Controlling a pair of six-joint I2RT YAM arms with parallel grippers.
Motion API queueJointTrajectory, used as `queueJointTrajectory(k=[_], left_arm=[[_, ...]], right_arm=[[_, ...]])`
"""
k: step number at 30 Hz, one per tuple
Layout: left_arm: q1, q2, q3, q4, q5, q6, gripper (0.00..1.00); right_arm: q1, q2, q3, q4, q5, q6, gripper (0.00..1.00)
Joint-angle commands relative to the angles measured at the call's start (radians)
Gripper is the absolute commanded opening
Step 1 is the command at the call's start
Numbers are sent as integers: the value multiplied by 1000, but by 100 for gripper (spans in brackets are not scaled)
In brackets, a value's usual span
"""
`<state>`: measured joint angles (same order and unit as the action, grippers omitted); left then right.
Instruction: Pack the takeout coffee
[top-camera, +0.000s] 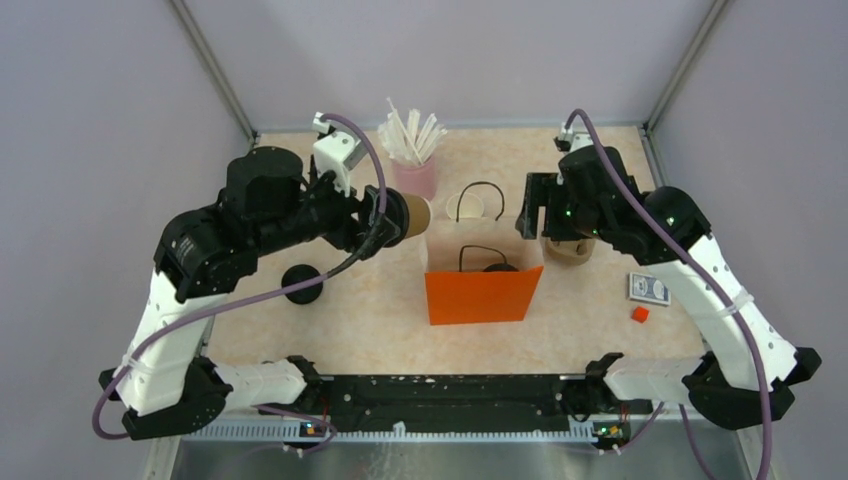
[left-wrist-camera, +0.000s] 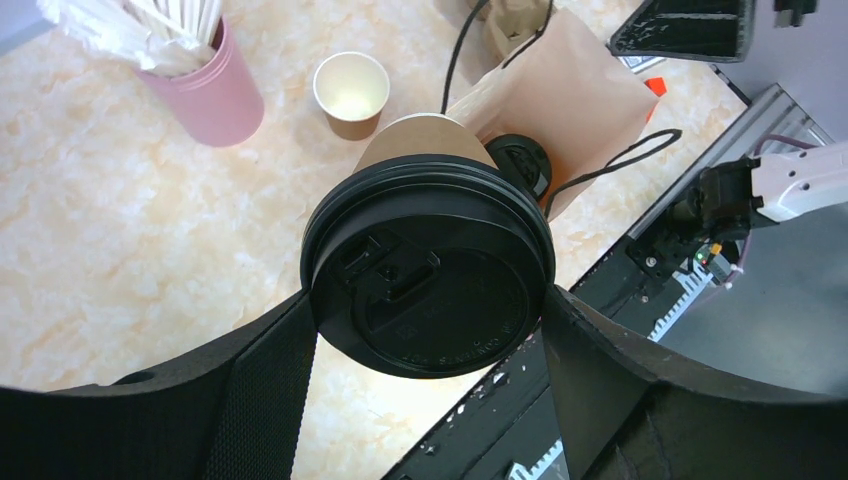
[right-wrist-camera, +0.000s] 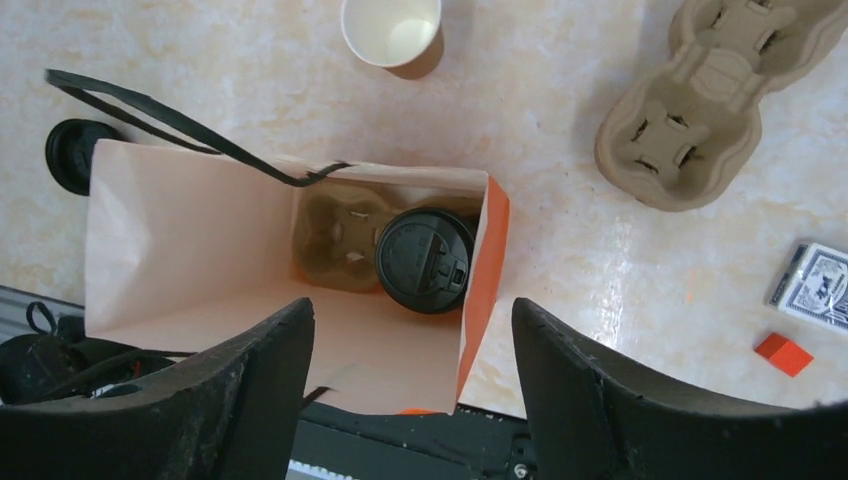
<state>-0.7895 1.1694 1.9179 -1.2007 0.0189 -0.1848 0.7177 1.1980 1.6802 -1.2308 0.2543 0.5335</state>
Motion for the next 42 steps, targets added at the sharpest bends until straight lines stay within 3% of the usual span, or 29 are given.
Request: queueJointTrajectory(k=[1, 14, 20, 27, 34, 39, 42], left_arm=[[-4, 5, 25, 97, 76, 71, 64], [-4, 63, 56, 121, 206, 137, 64], [-4, 74, 60, 119, 272, 175, 64], [-4, 111, 157, 65, 266, 235, 62], [-4, 107, 216, 25, 259, 223, 62], [-4, 91, 213, 57, 204, 207, 63], [-4, 105, 224, 38, 200, 222, 62]], right_arm=[[-34, -46, -44, -23, 7, 22, 68], [-52, -76, -271, 137, -28, 22, 32], [-52, -102, -345, 293, -52, -41, 0], [-45, -212, -488, 483, -126, -31, 0], [40, -244, -511, 580, -80, 6, 0], [179, -239, -505, 675, 71, 29, 0], [186, -245, -548, 744, 136, 84, 0]])
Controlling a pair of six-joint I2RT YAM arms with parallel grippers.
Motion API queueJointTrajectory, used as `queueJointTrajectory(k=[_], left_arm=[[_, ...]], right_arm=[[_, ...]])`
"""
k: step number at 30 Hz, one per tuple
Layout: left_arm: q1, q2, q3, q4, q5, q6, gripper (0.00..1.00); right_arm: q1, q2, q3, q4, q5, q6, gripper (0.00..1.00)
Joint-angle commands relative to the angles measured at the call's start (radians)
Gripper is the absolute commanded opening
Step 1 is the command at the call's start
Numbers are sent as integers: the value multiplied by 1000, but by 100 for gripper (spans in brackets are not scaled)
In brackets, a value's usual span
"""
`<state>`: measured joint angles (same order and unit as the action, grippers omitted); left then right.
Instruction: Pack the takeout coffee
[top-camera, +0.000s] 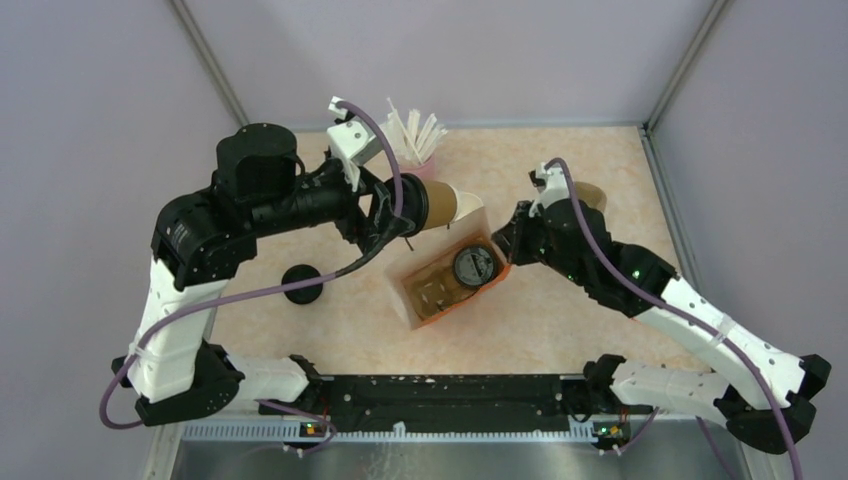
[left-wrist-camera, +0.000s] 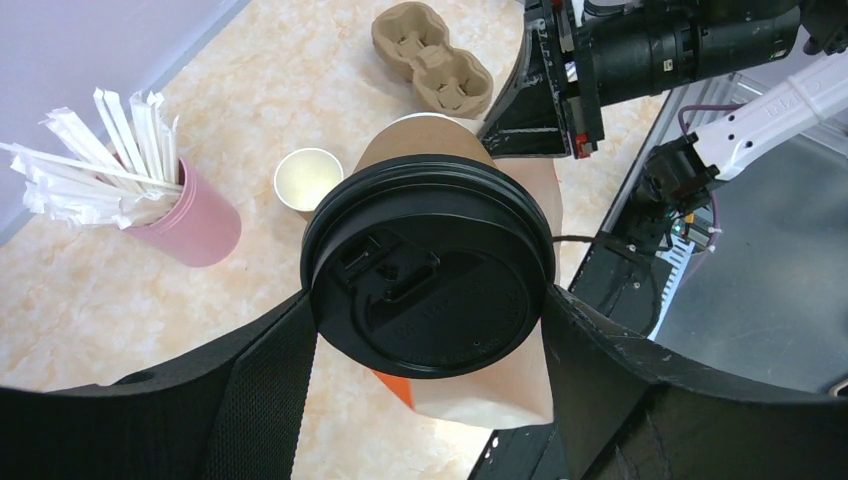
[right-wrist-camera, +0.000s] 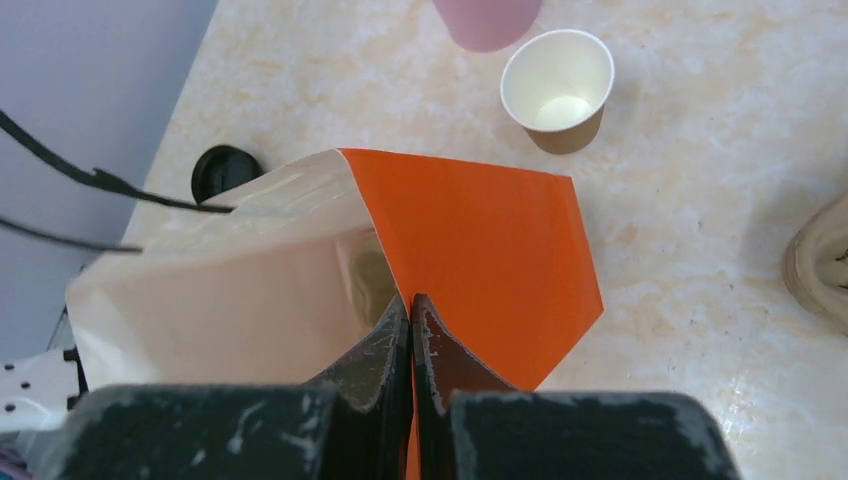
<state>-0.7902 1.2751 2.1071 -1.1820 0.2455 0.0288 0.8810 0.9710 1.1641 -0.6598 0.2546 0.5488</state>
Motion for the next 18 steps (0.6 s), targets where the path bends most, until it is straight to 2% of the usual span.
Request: queueJointTrajectory(k=[1, 5, 9, 13, 18], left_arm=[[-3, 10, 47, 8, -25, 13, 62], [-3, 35, 91, -16, -9, 23, 61], [-3, 43, 79, -21, 53, 26, 58], [-5, 20, -12, -3, 134, -6, 56], [-19, 21, -18, -13, 144, -11, 55]], right_arm=[[25, -24, -61, 205, 152, 87, 0], [41, -52, -186, 368, 172, 129, 0], [42, -49, -222, 326, 203, 149, 0], [42, -96, -275, 352, 192, 125, 0], [41, -88, -266, 307, 162, 99, 0]])
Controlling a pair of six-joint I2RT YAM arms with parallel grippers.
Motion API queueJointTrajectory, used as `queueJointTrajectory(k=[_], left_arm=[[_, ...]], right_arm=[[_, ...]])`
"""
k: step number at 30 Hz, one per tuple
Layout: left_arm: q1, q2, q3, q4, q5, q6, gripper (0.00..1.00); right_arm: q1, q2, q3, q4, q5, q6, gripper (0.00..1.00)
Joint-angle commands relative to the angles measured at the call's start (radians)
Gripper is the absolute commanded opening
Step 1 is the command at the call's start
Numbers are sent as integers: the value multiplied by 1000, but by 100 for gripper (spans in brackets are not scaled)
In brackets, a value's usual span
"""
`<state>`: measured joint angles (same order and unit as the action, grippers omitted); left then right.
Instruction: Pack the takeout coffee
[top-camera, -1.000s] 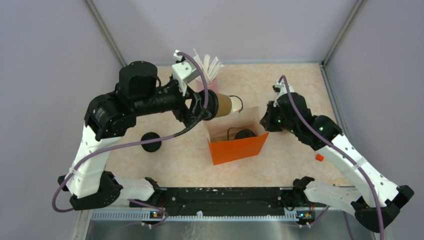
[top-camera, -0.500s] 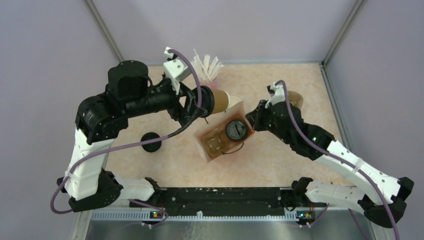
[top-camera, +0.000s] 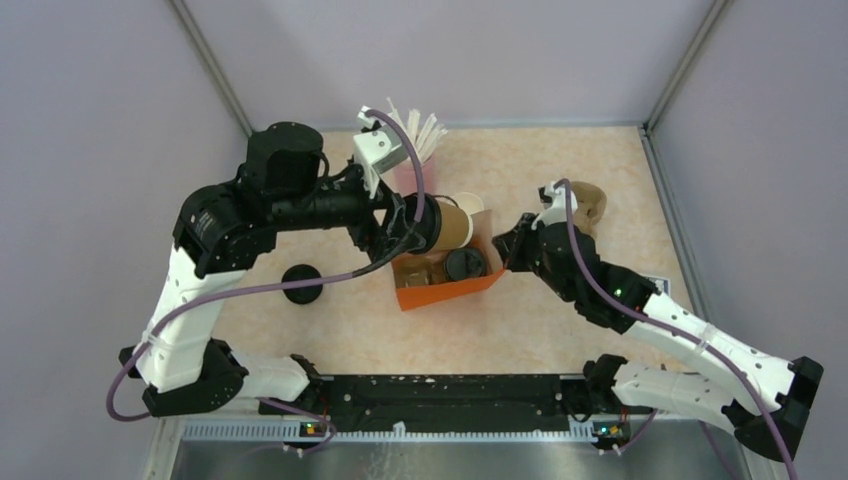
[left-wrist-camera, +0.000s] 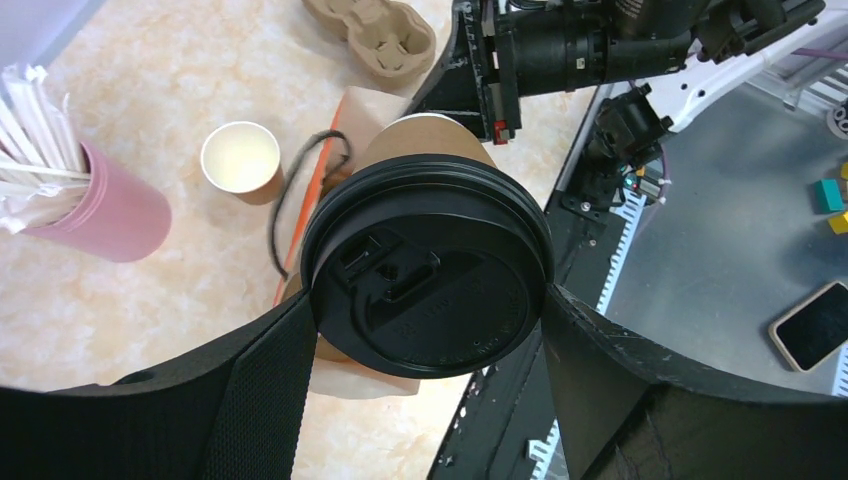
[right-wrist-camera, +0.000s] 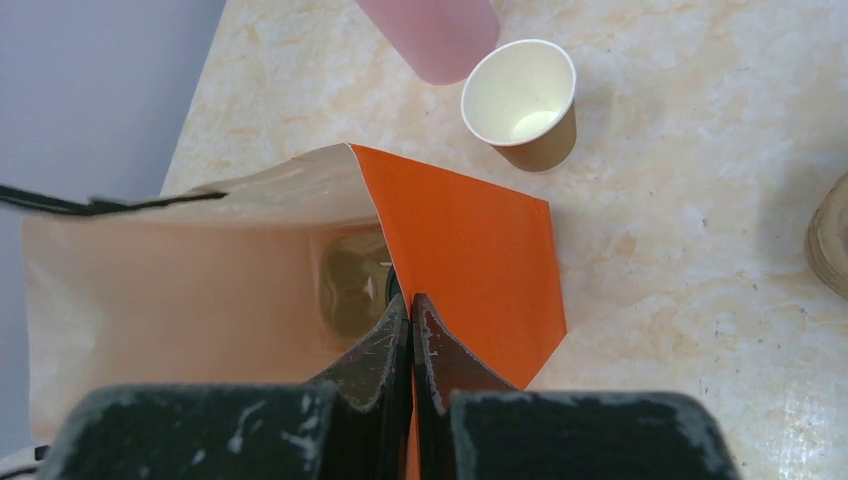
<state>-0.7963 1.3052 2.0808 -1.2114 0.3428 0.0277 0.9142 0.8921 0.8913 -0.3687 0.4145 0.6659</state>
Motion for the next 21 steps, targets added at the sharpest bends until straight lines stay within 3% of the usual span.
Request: queueJointTrajectory(k=[1, 12, 21], left_arm=[[-17, -3, 12, 11, 46, -9, 54], [-146, 66, 26, -144, -163, 27, 55], [-243, 146, 32, -180, -331, 49, 55]], right_arm=[[10, -5, 6, 7, -4, -19, 0], [9, -34, -30, -16, -57, -72, 0], [9, -67, -64, -8, -95, -106, 0]])
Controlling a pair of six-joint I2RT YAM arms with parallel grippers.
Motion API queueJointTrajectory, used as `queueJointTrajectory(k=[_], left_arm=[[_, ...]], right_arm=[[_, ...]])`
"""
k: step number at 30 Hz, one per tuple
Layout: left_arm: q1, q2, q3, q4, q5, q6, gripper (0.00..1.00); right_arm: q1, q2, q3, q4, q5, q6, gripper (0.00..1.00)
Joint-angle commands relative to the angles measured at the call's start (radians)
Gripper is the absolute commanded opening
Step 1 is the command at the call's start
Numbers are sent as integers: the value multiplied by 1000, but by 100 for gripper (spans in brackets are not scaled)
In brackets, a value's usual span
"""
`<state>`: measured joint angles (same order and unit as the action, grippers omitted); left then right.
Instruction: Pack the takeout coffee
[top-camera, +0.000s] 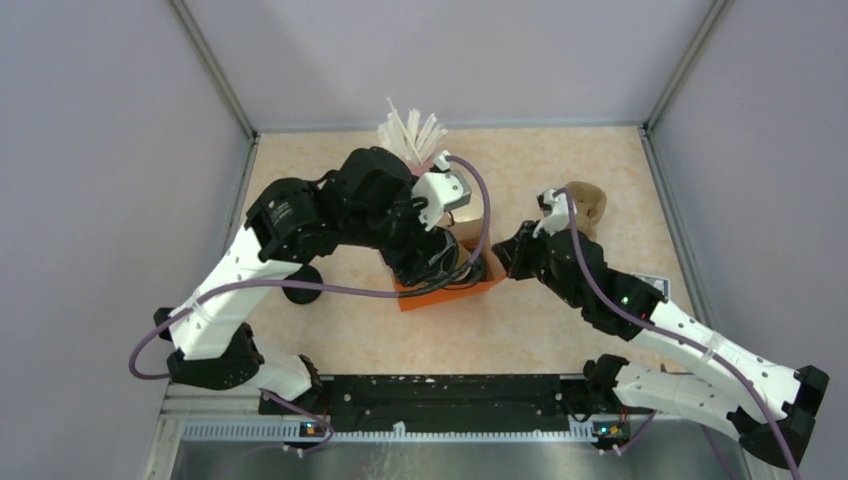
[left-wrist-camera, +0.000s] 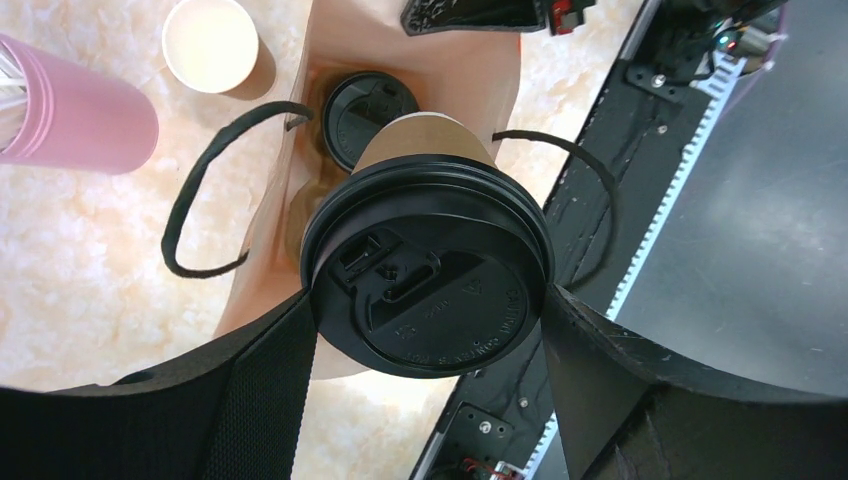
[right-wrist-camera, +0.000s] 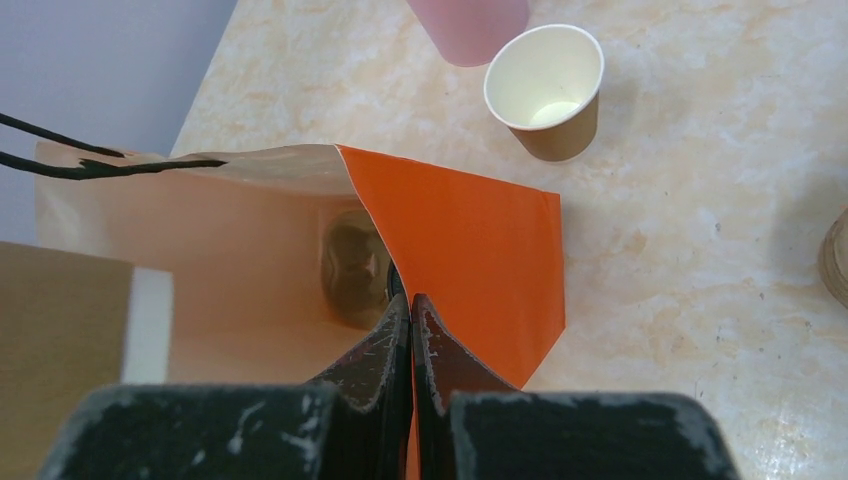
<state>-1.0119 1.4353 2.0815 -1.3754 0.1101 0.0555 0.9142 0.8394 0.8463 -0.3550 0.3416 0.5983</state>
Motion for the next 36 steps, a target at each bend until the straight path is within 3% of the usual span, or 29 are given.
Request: queueJointTrajectory(k=[1, 8, 10, 12, 20, 28, 36], left_arm=[[-29, 22, 32, -19, -126, 24, 55], [-46, 40, 25, -24, -193, 28, 56], [-49, 46, 15, -30, -192, 27, 56], [-56, 49, -1, -30, -189, 26, 56], [-96, 68, -44, -22, -155, 0, 54], [-146, 75, -89, -27, -174, -20, 53], [-161, 73, -117, -33, -184, -19, 53]], right_arm=[[9, -18, -19, -26, -25, -45, 0], [9, -46, -28, -48, -39, -54, 0], [9, -46, -14, -73, -31, -43, 12], [9, -42, 3, -90, -23, -41, 17], [9, -21, 61, -111, 0, -44, 20], [9, 12, 149, -129, 39, -63, 31], [8, 73, 195, -114, 74, -115, 32]])
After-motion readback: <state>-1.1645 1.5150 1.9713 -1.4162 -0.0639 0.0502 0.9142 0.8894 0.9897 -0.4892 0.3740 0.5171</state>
